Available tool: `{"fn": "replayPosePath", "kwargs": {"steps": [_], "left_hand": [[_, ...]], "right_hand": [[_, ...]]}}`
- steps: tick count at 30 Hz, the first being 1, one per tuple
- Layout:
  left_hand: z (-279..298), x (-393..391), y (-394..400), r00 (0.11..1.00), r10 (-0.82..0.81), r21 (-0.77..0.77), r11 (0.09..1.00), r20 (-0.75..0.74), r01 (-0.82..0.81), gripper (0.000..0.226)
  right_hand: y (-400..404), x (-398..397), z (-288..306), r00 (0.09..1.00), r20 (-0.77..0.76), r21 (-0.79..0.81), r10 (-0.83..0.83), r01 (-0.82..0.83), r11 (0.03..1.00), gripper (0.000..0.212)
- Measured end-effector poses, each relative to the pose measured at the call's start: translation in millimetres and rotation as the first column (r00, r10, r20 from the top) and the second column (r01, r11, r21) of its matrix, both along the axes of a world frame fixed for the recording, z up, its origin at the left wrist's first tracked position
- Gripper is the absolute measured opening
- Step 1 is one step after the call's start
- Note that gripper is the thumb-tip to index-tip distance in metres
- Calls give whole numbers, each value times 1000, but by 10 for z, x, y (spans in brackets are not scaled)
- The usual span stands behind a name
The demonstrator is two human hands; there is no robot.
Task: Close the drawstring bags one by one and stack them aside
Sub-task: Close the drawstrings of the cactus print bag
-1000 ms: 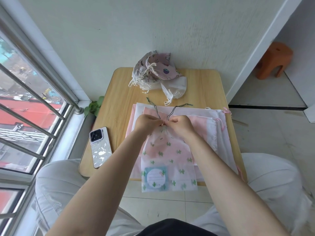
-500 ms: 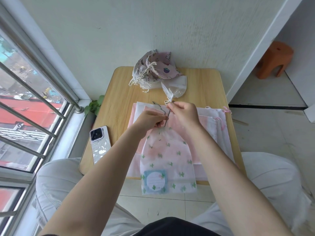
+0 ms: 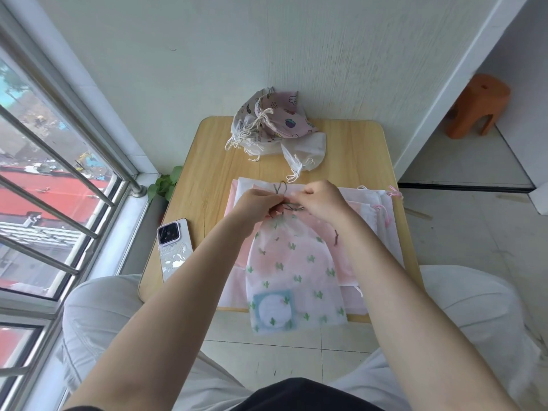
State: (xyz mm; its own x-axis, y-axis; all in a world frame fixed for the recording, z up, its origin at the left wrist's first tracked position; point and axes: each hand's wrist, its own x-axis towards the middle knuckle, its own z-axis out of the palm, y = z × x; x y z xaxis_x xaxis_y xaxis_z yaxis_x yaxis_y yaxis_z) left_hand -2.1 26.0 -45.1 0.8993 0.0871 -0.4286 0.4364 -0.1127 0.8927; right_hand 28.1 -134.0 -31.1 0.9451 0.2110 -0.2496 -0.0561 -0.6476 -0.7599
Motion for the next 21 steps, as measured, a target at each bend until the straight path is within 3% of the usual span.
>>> {"fn": "replayPosePath", "kwargs": {"steps": [6, 8, 12, 13, 15, 17, 19, 21], "left_hand": [[-41, 48, 18, 998, 65, 37, 997, 27, -66, 10], [-43, 51, 32, 999, 44, 21, 999, 31, -45, 4], [-10, 32, 78, 999, -45, 41, 998, 26, 44, 17], [1, 30, 85, 998, -57, 58, 997, 30, 56, 20], [31, 12, 82, 997, -68, 116, 991, 41, 63, 24], [45, 1, 71, 993, -75, 167, 984, 88, 60, 26], [50, -3, 60, 982, -112, 232, 970, 155, 74, 28], [65, -8, 53, 966, -163, 308, 947, 201, 95, 29]], "right_hand": [[53, -113, 43, 959, -171, 60, 224, -217, 974, 15], [75, -122, 16, 962, -165, 38, 219, -216, 976, 17], [82, -123, -34, 958, -160, -2, 240, -243, 970, 15], [67, -111, -53, 954, -168, -6, 250, -255, 967, 23], [49, -83, -86, 963, -146, -46, 228, -237, 970, 38], [41, -6, -156, 989, -59, -97, 139, -144, 985, 39], [39, 59, -196, 998, 15, -90, 59, -58, 994, 24], [60, 87, -207, 999, -13, 7, 47, -47, 999, 13]]}}
